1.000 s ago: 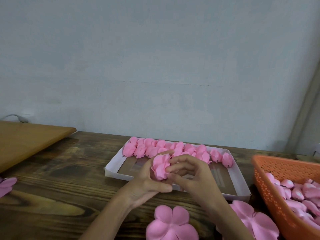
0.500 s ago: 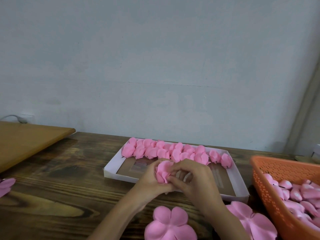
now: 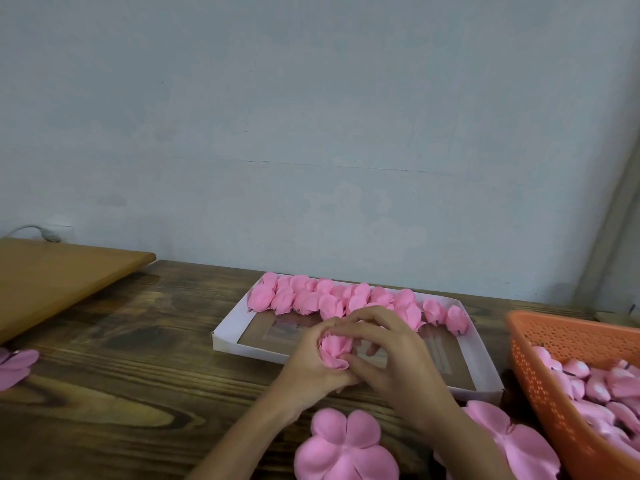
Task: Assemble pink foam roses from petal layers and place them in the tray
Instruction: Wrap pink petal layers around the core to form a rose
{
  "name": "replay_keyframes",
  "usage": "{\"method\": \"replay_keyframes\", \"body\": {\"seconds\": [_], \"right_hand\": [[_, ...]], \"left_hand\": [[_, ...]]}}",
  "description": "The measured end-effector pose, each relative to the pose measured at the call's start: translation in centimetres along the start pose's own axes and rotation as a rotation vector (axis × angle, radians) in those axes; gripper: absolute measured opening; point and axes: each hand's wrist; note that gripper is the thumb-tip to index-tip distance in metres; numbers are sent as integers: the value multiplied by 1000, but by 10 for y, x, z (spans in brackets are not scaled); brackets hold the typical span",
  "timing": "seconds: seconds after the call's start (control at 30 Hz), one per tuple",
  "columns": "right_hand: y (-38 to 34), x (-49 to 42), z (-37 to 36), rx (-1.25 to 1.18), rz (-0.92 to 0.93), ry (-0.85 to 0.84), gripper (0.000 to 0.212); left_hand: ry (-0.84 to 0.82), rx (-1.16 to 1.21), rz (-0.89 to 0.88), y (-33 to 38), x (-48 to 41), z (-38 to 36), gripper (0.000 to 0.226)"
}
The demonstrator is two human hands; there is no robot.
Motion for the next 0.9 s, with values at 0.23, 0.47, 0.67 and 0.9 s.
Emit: {"method": "replay_keyframes", "body": {"seconds": [0.23,0.47,0.67,0.9], "right_hand": [[-1,1,2,52,24,10,33],[0,0,10,-21,-45,-41,37],[-3,0,11,-15,19,-30,51],[-10,0,13,-119,77,-111,23]], "left_hand": [[-102,41,33,3,1,3,58],[-253,208,136,6,2,8,81],[-376,277,192,2,1,15,87],[-393,392,247,-6,3,21,95]]}}
Point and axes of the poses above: each hand's wrist, its own x-axis away from the middle knuckle, its own z-axis out of the back of the hand, y = z × x, and after that the axes turned 2 degrees about x, right-handed
